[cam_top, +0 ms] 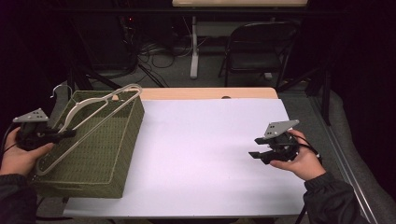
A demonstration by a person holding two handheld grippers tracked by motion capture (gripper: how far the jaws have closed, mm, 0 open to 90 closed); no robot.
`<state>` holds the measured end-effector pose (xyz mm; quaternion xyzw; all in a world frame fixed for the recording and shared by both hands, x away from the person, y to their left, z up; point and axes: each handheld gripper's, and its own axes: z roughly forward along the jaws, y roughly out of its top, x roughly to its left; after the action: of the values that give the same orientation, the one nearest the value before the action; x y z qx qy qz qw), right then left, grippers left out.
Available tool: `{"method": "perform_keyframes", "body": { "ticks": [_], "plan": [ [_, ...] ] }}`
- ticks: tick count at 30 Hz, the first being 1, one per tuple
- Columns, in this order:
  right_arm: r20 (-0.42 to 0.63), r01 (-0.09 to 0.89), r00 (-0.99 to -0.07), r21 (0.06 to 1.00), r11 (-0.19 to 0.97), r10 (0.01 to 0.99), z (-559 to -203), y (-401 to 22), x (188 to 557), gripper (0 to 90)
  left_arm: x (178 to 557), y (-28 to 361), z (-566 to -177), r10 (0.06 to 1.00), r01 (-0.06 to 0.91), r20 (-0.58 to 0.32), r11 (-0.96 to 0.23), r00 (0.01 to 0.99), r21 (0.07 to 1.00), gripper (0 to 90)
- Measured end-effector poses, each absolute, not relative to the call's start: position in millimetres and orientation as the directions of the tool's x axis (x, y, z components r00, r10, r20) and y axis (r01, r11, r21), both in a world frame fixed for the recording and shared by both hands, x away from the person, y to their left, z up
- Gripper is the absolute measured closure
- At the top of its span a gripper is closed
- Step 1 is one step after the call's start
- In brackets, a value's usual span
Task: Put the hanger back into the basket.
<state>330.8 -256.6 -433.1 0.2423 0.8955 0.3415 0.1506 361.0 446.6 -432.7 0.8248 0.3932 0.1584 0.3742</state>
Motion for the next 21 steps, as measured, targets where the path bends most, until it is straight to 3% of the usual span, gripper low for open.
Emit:
{"method": "perform_keyframes", "body": {
  "ticks": [11,18,19,21],
  "plan": [
    [-0.103,0.343,-0.835,0.672,0.656,0.541,-435,-255,331,46.4,347,461,-456,0.797,0.577,-0.073,-0.367,0.599,0.729,87.3],
    [-0.094,0.338,-0.834,0.693,0.637,0.544,-437,-255,330,46.7,358,438,-470,0.793,0.646,-0.015,-0.485,0.609,0.59,86.9],
    [-0.09,0.339,-0.835,0.694,0.636,0.544,-438,-256,330,46.8,361,435,-474,0.809,0.677,-0.038,-0.465,0.587,0.571,85.0],
    [-0.087,0.347,-0.831,0.69,0.635,0.549,-440,-258,329,46.8,360,433,-473,0.841,0.673,0.021,-0.448,0.541,0.588,64.7]
  ]
}}
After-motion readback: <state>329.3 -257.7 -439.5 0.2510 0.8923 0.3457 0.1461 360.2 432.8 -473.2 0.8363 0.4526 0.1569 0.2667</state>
